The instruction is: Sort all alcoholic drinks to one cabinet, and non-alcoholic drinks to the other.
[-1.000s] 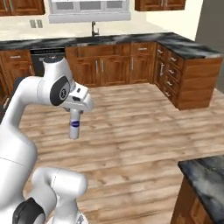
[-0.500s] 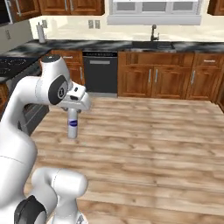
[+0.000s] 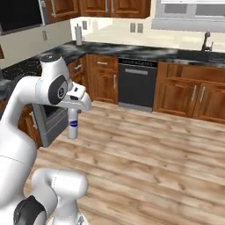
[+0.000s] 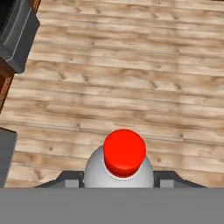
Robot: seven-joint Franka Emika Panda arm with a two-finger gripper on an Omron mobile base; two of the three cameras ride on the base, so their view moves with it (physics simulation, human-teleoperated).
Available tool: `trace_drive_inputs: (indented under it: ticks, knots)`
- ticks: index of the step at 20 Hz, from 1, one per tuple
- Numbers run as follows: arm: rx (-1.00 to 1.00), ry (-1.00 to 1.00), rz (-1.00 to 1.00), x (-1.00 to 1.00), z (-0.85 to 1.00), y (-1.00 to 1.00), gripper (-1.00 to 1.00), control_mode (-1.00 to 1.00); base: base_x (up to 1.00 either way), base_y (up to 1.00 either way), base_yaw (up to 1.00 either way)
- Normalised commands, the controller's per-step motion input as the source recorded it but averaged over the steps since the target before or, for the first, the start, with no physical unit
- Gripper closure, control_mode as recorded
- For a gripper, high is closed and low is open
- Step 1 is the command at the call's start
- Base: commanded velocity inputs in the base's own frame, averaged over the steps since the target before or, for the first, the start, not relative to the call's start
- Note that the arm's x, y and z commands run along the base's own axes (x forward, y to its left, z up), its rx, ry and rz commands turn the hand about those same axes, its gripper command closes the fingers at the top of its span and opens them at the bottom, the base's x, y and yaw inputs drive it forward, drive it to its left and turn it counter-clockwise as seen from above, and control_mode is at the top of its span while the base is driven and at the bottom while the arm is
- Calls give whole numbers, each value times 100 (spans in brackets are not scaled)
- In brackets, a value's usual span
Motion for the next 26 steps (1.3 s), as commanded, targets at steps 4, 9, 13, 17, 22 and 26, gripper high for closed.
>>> trace_drive_inputs:
  ticks: [4, 9, 13, 17, 22, 26]
  knots:
    - [0, 0, 0, 0, 0, 0, 100, 100, 100, -17, 54]
    - [0, 0, 0, 0, 0, 0, 100, 100, 100, -16, 62]
    - [0, 0, 0, 0, 0, 0, 100, 100, 100, -23, 67]
    - [0, 0, 0, 0, 0, 0, 100, 100, 100, -27, 66]
    - [0, 0, 0, 0, 0, 0, 100, 100, 100, -32, 64]
    - [0, 0, 0, 0, 0, 0, 100, 100, 100, -28, 64]
